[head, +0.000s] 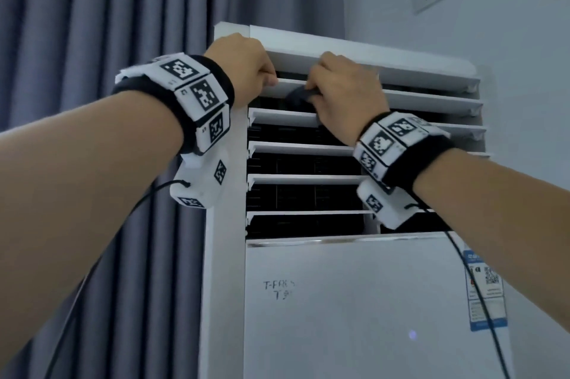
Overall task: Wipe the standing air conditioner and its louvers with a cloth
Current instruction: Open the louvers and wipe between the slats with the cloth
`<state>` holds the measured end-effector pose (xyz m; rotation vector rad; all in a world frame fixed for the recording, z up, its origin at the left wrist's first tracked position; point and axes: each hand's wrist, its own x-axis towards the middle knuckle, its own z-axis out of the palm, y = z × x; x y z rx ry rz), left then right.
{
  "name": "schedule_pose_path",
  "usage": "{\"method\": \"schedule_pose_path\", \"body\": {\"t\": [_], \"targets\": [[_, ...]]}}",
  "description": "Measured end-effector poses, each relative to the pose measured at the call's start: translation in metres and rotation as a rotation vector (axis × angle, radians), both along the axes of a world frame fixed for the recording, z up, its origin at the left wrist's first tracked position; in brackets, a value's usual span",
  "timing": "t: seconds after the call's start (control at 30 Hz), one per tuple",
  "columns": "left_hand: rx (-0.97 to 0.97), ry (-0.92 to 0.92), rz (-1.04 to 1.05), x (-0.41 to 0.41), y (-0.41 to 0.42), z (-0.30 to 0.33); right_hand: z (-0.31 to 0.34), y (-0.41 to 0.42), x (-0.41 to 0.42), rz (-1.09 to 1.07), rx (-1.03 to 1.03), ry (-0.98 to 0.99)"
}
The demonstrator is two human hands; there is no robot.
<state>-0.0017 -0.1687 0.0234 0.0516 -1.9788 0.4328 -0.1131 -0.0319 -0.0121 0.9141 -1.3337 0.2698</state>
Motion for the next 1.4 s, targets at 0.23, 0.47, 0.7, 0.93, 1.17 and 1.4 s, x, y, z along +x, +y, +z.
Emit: {"method": "schedule_pose_path", "body": {"t": [0.23, 0.47, 0.7, 0.93, 1.17, 1.4], "targets": [[0.031, -0.103, -0.054, 0.008, -0.007, 0.007, 0.004, -0.032, 0.024, 0.15, 0.007, 0.015], [0.096, -0.108, -0.075, 0.011, -0.002, 0.008, -0.004, 0.025, -0.023, 0.048, -0.106, -0.092], [0.104, -0.078, -0.089, 0.009, -0.003, 0.005, -0.004, 0.012, -0.008, 0.039, -0.044, -0.046], [0.087, -0.071, -0.116, 0.009, -0.006, 0.003, 0.006, -0.035, 0.021, 0.142, 0.027, 0.004], [0.104, -0.027, -0.105, 0.008, -0.001, -0.007, -0.005, 0.037, -0.03, 0.078, -0.111, -0.166], [0.022, 0.074, -0.276, 0.016, 0.017, -0.027, -0.026, 0.07, -0.028, 0.157, -0.105, -0.042]]}}
